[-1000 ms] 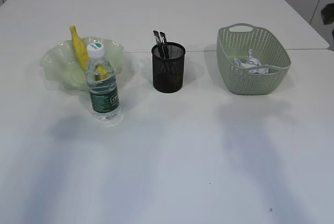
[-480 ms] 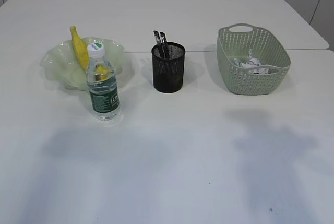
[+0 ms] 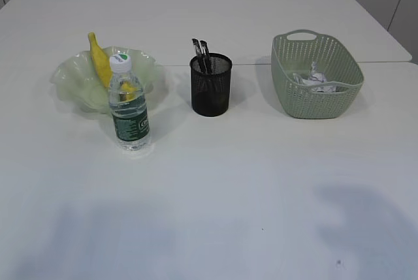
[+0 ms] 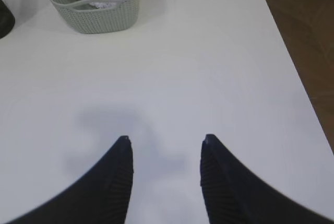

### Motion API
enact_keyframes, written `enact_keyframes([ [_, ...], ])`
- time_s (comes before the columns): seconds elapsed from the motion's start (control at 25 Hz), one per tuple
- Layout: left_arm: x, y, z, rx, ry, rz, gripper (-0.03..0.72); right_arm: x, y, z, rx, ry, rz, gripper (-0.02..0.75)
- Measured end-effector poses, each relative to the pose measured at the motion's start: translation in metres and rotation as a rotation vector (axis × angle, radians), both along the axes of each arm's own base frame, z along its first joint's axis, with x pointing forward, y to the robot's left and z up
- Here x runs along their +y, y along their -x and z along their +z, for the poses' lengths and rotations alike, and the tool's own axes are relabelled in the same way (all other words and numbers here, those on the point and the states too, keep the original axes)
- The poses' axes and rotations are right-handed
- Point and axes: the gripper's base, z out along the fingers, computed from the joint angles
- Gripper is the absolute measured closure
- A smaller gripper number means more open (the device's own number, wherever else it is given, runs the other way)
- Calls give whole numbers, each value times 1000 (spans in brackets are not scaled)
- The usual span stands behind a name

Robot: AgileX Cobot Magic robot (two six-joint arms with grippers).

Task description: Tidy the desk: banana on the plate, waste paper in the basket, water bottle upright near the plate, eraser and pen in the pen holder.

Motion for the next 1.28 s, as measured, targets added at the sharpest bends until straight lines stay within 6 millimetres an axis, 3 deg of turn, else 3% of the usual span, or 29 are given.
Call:
enact_keyframes([
  [0.16, 3, 31, 0, -91, -26, -20, 296, -4, 32, 4, 1, 18, -3, 413],
  [0.28, 2, 44, -12, -105, -47, -54, 296, -6, 53, 6, -22, 23, -3, 413],
  [0.72, -6, 73, -92, -89, -13, -176, 286, -11, 97, -13, -63, 31, -1, 412],
  [0.84, -7, 79, -111, -94, -11, -195, 286, -12, 108, -23, -85, 45, 13, 412],
  [1.08, -11, 69, -129, -23, -6, -231, 285, -10, 132, -40, -169, 38, 65, 412],
  [1.28, -12, 60, -147, 45, -21, -240, 274, -3, 138, -59, -173, 21, 157, 412],
])
